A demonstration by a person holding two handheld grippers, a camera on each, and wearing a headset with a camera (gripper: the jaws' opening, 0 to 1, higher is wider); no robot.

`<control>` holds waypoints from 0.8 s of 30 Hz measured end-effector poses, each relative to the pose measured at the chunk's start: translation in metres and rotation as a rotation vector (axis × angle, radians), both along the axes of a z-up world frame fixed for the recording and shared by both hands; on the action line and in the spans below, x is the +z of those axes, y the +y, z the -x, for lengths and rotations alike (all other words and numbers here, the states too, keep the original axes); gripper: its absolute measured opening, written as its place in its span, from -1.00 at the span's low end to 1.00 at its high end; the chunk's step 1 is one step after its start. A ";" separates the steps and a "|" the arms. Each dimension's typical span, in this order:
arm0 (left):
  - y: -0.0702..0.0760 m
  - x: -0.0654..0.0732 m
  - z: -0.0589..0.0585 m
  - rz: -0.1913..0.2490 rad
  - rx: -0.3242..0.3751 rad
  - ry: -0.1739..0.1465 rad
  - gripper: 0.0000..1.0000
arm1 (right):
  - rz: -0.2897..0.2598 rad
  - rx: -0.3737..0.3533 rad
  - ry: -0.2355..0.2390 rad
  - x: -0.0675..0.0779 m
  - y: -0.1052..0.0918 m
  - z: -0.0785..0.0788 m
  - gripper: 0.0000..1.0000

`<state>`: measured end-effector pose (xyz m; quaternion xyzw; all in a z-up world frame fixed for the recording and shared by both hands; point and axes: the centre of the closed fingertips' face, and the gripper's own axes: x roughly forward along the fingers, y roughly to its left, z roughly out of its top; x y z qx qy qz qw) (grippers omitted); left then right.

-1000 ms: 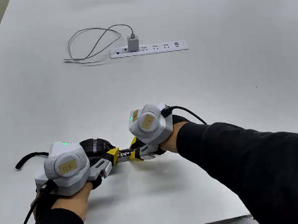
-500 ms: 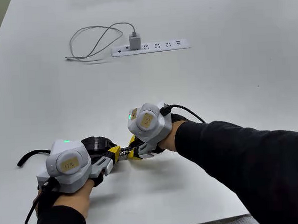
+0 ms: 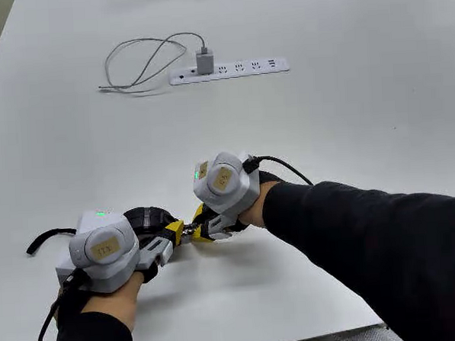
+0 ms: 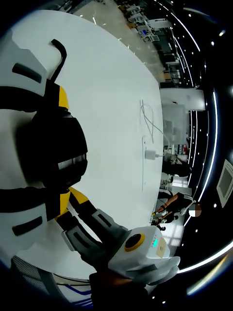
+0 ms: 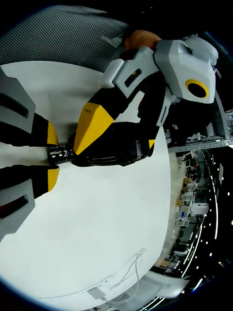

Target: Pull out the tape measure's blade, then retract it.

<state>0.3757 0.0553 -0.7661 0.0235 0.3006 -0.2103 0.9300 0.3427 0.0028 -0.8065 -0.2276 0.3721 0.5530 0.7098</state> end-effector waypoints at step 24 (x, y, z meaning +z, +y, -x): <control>0.001 -0.001 0.002 0.009 -0.006 -0.002 0.15 | -0.009 0.014 -0.040 0.000 0.011 0.000 -0.80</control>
